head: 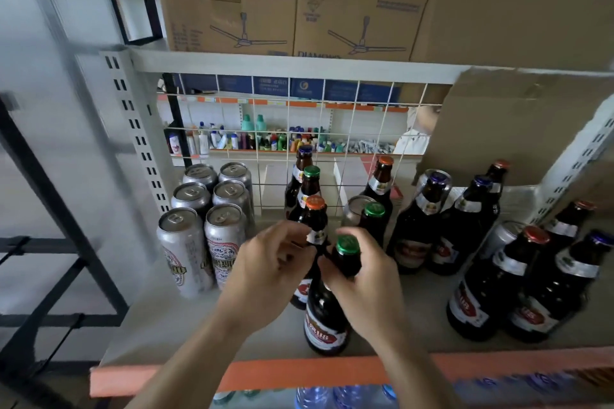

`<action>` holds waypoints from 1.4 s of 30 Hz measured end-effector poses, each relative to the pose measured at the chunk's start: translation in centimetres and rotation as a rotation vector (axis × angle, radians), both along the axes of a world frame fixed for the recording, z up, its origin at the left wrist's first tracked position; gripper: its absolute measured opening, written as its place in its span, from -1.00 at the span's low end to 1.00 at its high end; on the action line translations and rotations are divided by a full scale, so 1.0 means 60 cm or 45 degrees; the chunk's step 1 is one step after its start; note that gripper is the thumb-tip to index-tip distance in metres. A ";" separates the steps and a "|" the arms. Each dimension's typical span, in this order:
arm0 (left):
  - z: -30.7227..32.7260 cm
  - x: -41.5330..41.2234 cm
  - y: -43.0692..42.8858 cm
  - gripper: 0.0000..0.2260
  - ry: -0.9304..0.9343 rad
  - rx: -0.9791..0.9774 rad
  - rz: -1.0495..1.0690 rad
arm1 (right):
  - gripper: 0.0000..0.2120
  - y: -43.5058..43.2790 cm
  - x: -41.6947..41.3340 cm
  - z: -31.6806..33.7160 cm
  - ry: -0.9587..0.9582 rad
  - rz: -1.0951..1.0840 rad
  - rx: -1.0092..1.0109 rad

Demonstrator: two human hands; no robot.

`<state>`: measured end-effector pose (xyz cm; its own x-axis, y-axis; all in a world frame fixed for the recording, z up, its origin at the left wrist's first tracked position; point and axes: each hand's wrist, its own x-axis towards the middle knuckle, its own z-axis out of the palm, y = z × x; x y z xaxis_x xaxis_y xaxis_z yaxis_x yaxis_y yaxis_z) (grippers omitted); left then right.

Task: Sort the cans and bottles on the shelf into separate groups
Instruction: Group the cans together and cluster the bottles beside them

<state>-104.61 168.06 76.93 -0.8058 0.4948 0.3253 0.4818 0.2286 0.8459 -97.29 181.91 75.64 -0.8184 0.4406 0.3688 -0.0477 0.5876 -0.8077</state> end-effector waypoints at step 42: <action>-0.032 -0.073 0.082 -0.78 -0.084 -0.279 0.162 | -0.67 0.208 -0.024 -0.010 0.095 -0.465 0.080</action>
<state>-109.00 172.96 75.01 -0.8821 0.4408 0.1660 0.3827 0.4653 0.7981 -98.74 194.40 75.06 -0.5814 0.6732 0.4569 0.1172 0.6251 -0.7717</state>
